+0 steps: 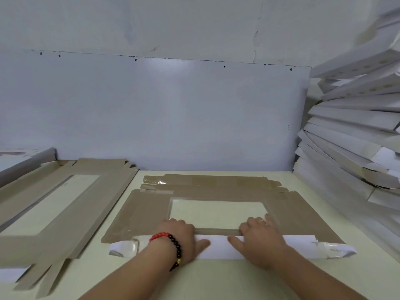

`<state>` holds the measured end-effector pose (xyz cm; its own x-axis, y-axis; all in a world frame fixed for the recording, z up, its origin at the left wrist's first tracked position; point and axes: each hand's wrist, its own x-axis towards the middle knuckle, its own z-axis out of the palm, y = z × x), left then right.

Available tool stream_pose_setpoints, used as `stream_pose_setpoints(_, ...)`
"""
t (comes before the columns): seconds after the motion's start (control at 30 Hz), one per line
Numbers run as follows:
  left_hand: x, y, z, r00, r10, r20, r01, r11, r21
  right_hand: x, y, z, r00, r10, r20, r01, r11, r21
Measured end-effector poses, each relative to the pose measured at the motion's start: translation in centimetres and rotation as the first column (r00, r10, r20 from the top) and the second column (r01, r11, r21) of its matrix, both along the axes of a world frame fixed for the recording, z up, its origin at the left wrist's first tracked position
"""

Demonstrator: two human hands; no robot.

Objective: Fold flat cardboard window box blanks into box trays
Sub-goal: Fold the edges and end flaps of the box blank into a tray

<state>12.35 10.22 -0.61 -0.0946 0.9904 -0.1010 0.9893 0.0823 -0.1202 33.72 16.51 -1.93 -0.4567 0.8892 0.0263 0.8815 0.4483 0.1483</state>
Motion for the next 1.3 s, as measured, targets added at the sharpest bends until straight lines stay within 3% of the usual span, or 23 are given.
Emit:
stream_pose_setpoints(0.13,1.9,1.4,-1.6,0.996,-0.088,0.032,0.083,0.989,0.118,-4.4,-1.6,-1.7,0.983,0.094,-0.155,-0.100,0.995,-0.031)
stream_pose_setpoints(0.27,1.6,1.3,-3.8,0.985,-0.158,0.074,0.150,0.983,0.109,-5.1,-2.1,-3.4,0.971,0.220,-0.095,-0.229,0.968,-0.098)
stream_pose_setpoints(0.77,-7.1,-1.0,-5.3,0.996,0.034,0.077,-0.034,0.999,0.006,9.4,3.5,-3.4,0.993,-0.108,-0.035,0.101,0.981,-0.164)
stream_pose_setpoints(0.93,-9.1,-1.6,-5.3,0.989,0.093,0.114,-0.094,0.995,0.010,11.2,3.9,-3.4,0.989,-0.134,-0.060,0.124,0.981,-0.150)
stream_pose_setpoints(1.03,-9.8,-2.0,-5.2,0.980,0.116,0.160,-0.119,0.993,0.006,11.3,3.4,-3.1,0.981,-0.151,-0.123,0.143,0.987,-0.072)
stream_pose_setpoints(1.13,-9.5,-2.4,-4.1,0.986,0.114,0.117,-0.124,0.989,0.080,10.8,1.8,-1.9,0.977,-0.087,-0.193,0.113,0.985,0.131)
stream_pose_setpoints(1.2,-8.2,-3.3,-2.8,0.998,-0.066,0.016,0.060,0.964,0.261,10.8,1.4,-1.6,0.960,0.123,-0.253,-0.054,0.963,0.265)
stream_pose_setpoints(1.23,-7.5,-3.6,-2.4,0.979,-0.199,-0.049,0.204,0.914,0.350,10.7,1.0,-1.7,0.944,0.249,-0.219,-0.164,0.925,0.344)
stream_pose_setpoints(1.3,-6.3,-4.3,-2.0,0.911,-0.388,-0.139,0.408,0.806,0.429,10.3,0.2,-1.8,0.918,0.383,-0.107,-0.326,0.879,0.347)
